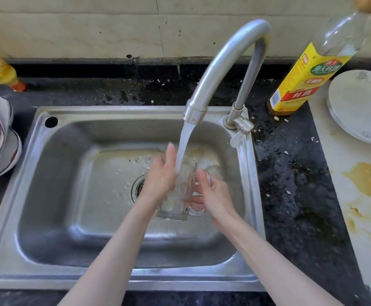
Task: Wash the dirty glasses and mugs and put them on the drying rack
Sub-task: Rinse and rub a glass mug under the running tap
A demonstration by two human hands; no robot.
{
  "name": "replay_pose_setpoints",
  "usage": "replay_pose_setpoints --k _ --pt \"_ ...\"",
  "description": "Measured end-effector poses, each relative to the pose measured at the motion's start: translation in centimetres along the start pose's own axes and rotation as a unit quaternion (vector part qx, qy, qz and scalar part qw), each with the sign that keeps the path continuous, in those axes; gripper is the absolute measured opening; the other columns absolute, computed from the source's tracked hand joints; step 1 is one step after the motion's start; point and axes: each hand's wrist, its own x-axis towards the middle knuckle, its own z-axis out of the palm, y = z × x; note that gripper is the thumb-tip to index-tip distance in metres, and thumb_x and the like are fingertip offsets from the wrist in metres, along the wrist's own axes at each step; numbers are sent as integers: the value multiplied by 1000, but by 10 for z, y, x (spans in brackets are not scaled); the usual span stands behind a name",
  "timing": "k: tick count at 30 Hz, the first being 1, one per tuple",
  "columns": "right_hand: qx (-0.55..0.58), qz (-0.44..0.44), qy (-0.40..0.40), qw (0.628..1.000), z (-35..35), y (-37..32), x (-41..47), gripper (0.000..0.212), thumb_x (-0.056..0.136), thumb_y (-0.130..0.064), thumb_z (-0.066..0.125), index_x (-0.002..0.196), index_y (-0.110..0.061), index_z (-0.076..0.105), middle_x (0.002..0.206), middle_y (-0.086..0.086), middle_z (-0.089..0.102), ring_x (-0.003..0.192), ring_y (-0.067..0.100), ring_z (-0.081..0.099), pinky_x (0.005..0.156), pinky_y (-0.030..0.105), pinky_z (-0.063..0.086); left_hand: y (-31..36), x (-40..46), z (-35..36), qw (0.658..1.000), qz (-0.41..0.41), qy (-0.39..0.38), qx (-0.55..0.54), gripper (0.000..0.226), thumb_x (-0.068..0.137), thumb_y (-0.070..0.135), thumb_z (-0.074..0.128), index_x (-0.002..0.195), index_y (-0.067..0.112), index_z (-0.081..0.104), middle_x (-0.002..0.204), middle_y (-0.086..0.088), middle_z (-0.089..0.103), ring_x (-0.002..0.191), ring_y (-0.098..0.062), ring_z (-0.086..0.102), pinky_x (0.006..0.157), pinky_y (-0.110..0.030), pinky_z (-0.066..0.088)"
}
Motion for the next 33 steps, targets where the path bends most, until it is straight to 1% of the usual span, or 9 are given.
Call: replay_pose_setpoints --k 5,8,11,17,21,23,26,29,33 --pt "-27 6 56 998 -7 -4 14 27 99 -33 44 86 -17 61 89 10 70 63 23 68 46 25 49 -33 -35 16 985 151 2 82 53 94 47 37 132 9 36 121 -9 53 113 -26 51 89 -31 39" --pt "-99 -32 21 994 -1 5 10 28 97 -38 46 83 -17 60 92 14 70 75 30 69 63 37 56 -27 -12 13 997 48 26 46 45 92 48 45 116 10 43 102 -8 59 96 -27 59 79 -32 45" --pt "-76 -14 -11 997 3 11 2 27 98 -32 46 84 -13 59 86 13 71 63 26 69 57 35 57 -11 9 1 995 -89 42 -24 50 95 55 28 94 11 52 87 -10 60 81 -27 56 74 -33 41" --pt "-7 51 36 998 -8 3 11 26 99 -30 45 83 -15 59 79 10 68 49 20 64 36 20 42 -38 -39 19 991 124 16 54 42 92 42 49 122 14 41 109 2 58 99 -17 58 71 -19 34" --pt "-9 50 -36 998 -8 1 1 23 99 -29 46 92 -12 60 71 4 70 50 18 65 42 24 50 -36 -3 -1 982 -75 -94 -144 97 67 78 56 131 7 41 118 -12 63 97 -24 66 85 -38 52" --pt "11 44 -41 998 -6 -2 2 24 97 -33 47 94 -14 62 76 5 70 54 18 65 47 23 50 -42 0 -11 957 -66 -144 -241 110 55 78 67 142 18 33 132 -12 56 111 -25 61 95 -48 48" --pt "-42 -25 10 999 1 -3 11 35 94 -50 46 85 -19 61 79 5 71 62 18 69 55 28 55 -49 -6 -11 963 -38 -111 -241 108 49 73 74 141 38 29 147 -8 40 128 -26 47 103 -52 40" --pt "-193 -133 52 971 14 2 14 41 91 -56 42 86 -18 59 75 -1 66 70 21 66 69 41 55 -44 -11 -16 960 -26 -56 -274 99 53 66 78 137 32 38 141 -11 47 116 -27 58 92 -47 49" --pt "-69 -26 -4 997 28 -17 20 38 96 -40 44 65 -18 40 50 -4 38 44 19 37 41 22 31 -36 -17 -36 962 32 -68 -263 77 64 54 72 130 24 46 115 -10 66 96 -30 67 79 -53 54"
